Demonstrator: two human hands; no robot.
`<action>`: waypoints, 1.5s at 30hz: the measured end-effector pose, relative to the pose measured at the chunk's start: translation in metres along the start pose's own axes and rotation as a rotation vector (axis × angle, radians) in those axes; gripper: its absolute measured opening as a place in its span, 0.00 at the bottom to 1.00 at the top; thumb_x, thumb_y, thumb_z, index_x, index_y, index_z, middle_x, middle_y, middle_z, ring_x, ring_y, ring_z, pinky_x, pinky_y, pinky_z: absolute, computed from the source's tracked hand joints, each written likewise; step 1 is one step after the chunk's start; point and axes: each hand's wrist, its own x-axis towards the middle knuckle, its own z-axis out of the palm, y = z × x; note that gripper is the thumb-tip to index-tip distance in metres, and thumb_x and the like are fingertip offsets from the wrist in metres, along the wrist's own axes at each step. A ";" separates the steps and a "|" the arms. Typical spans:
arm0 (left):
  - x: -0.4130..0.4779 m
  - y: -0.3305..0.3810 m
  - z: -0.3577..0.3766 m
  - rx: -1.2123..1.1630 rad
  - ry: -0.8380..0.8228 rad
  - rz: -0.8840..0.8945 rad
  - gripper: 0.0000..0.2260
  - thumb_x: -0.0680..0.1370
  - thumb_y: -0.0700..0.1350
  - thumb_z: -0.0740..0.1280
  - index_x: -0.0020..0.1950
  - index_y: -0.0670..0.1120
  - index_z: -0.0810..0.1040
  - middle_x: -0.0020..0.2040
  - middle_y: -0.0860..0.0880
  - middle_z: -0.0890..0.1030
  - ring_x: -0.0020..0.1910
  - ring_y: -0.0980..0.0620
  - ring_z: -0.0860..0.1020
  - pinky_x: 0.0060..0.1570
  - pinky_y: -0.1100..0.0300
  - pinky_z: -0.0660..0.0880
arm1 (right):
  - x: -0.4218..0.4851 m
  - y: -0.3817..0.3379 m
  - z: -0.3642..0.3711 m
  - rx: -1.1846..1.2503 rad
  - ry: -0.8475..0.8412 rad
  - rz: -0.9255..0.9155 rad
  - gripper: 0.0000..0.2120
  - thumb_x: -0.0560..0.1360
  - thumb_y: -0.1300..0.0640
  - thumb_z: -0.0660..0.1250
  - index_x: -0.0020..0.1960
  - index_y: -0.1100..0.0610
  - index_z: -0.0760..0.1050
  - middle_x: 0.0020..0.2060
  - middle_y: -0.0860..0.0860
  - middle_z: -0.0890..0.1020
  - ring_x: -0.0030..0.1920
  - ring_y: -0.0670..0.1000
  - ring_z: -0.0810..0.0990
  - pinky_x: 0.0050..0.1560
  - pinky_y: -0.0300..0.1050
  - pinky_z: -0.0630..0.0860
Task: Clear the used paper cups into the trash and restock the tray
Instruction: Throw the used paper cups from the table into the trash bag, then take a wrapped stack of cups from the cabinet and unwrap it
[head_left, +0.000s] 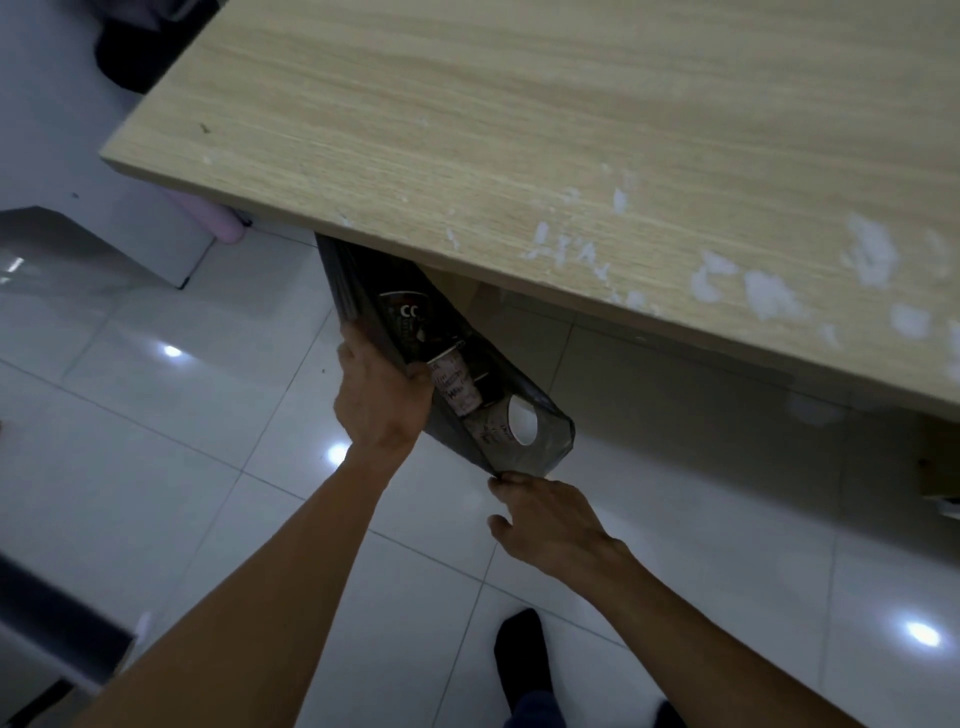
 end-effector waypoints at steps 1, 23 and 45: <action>-0.006 0.002 -0.001 -0.008 -0.008 0.000 0.29 0.71 0.43 0.70 0.68 0.42 0.62 0.61 0.41 0.73 0.53 0.40 0.76 0.41 0.53 0.66 | -0.004 0.001 -0.001 0.011 0.006 0.004 0.22 0.80 0.50 0.56 0.72 0.58 0.64 0.71 0.52 0.68 0.67 0.53 0.70 0.66 0.48 0.66; -0.231 0.208 -0.113 -0.125 -0.345 0.534 0.11 0.73 0.41 0.72 0.53 0.43 0.75 0.48 0.50 0.73 0.46 0.51 0.74 0.45 0.61 0.70 | -0.352 0.094 -0.121 0.249 0.474 0.185 0.21 0.78 0.48 0.62 0.69 0.51 0.67 0.64 0.49 0.72 0.60 0.50 0.74 0.54 0.42 0.71; -0.355 0.370 -0.098 -0.033 -0.655 0.871 0.23 0.74 0.51 0.71 0.65 0.46 0.70 0.64 0.49 0.73 0.65 0.50 0.70 0.63 0.56 0.67 | -0.558 0.165 -0.154 0.282 0.799 0.503 0.24 0.76 0.48 0.65 0.71 0.51 0.65 0.67 0.49 0.70 0.65 0.50 0.72 0.59 0.42 0.70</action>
